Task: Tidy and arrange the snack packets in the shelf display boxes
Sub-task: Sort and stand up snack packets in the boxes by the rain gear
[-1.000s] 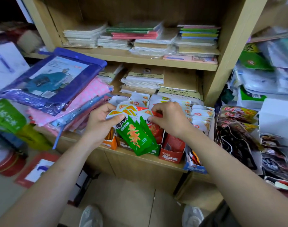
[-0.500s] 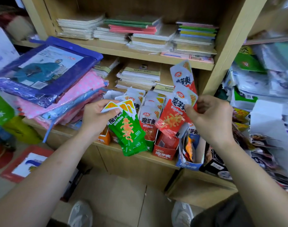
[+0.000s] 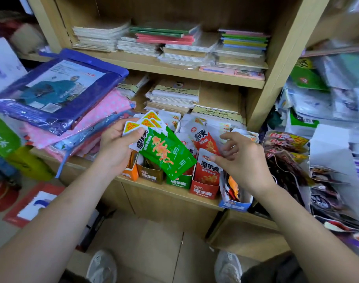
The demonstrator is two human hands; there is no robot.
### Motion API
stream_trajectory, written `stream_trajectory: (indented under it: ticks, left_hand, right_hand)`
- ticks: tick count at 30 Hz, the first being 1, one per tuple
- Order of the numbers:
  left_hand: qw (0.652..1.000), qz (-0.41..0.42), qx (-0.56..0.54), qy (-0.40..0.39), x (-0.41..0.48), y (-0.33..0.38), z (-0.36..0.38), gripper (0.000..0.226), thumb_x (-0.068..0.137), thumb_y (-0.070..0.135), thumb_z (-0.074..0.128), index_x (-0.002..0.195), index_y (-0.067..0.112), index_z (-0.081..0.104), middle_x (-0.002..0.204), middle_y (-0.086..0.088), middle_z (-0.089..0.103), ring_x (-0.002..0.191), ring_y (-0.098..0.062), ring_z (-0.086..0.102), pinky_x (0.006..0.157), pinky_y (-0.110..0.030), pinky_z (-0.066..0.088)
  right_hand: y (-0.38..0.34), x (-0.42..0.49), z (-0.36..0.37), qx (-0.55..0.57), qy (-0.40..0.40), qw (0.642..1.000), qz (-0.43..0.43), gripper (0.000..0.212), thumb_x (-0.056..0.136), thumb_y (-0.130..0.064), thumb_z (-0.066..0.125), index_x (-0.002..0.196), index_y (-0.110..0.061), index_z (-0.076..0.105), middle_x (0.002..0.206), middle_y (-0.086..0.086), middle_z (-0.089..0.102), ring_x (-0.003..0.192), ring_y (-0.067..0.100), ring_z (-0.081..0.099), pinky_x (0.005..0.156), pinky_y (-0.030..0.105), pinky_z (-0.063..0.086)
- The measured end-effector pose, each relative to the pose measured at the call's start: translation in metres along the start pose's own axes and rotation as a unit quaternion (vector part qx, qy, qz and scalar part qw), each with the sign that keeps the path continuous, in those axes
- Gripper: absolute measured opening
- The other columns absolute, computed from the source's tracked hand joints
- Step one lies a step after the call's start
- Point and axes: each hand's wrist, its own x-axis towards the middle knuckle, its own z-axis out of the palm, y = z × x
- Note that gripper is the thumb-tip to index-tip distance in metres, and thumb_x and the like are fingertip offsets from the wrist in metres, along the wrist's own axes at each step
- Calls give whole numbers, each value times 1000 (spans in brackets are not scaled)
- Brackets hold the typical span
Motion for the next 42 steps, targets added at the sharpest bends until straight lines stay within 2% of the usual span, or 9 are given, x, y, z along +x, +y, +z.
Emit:
stream_trajectory:
  ticks: [5, 14, 18, 22, 25, 29, 32, 37, 42]
  left_hand:
    - [1000, 4, -12, 13, -2, 1, 4, 20, 92, -5, 62, 102, 11, 69, 97, -8, 77, 93, -22, 72, 84, -37, 60]
    - [974, 136, 61, 170, -6, 11, 22, 24, 86, -1, 74, 88, 23, 72, 78, 12, 76, 74, -5, 71, 67, -23, 56]
    - [933, 227, 205, 188, -10, 7, 34, 18, 84, 9, 77, 94, 24, 77, 88, 9, 77, 85, -8, 72, 79, -33, 59]
    - [883, 286, 324, 183, -14, 1, 37, 20, 84, 9, 75, 101, 18, 79, 93, 12, 75, 87, -7, 71, 82, -32, 57]
    - [875, 284, 353, 170, -11, -2, 34, 21, 83, 10, 78, 103, 18, 78, 91, 14, 72, 85, -8, 71, 82, -32, 57]
    - [885, 264, 357, 142, -6, 0, 34, 24, 80, 5, 80, 102, 14, 77, 87, 14, 70, 80, -1, 67, 71, -6, 46]
    - [897, 237, 348, 132, -4, -2, 35, 23, 79, 4, 82, 99, 14, 76, 82, 22, 66, 77, 13, 64, 67, -2, 43]
    - [905, 215, 346, 119, -2, -4, 34, 22, 78, 9, 83, 93, 22, 74, 79, 24, 67, 78, 6, 67, 69, -19, 54]
    - [891, 234, 369, 127, -1, -6, 34, 18, 78, 11, 83, 92, 18, 74, 83, 13, 72, 78, -3, 69, 66, -12, 49]
  right_hand:
    - [6, 7, 6, -49, 19, 997, -53, 10, 82, -15, 82, 77, -18, 73, 66, -10, 66, 63, 7, 63, 63, 38, 57]
    - [7, 8, 17, -35, 60, 996, -53, 9, 83, -9, 78, 81, -15, 71, 75, -4, 68, 68, 14, 63, 63, 40, 56]
    - [4, 12, 20, -125, 62, 980, -138, 42, 79, 1, 76, 118, -10, 66, 109, 6, 57, 100, 28, 56, 71, 45, 54]
    - [-7, 32, 33, -212, -22, 935, -283, 56, 73, 4, 72, 126, -13, 65, 137, 9, 55, 122, 36, 45, 87, 51, 50]
    - [-2, 43, 34, -259, -89, 934, -229, 75, 69, -22, 87, 137, -18, 58, 156, 13, 39, 128, 38, 40, 95, 54, 47]
    - [2, 49, 21, -173, -105, 974, -105, 91, 72, -42, 87, 149, -20, 45, 160, 13, 31, 134, 39, 41, 106, 51, 44]
    - [3, 54, 12, -87, -66, 992, -59, 86, 79, -41, 83, 151, -17, 42, 149, 9, 46, 125, 32, 55, 103, 38, 46]
    - [4, 61, 8, -80, -1, 995, -60, 32, 86, -9, 75, 117, -15, 69, 75, -1, 62, 72, 25, 67, 73, 34, 54]
    - [4, 43, 1, -19, 63, 997, -43, 4, 88, -14, 73, 89, -16, 69, 67, -2, 67, 59, 14, 68, 62, 36, 58]
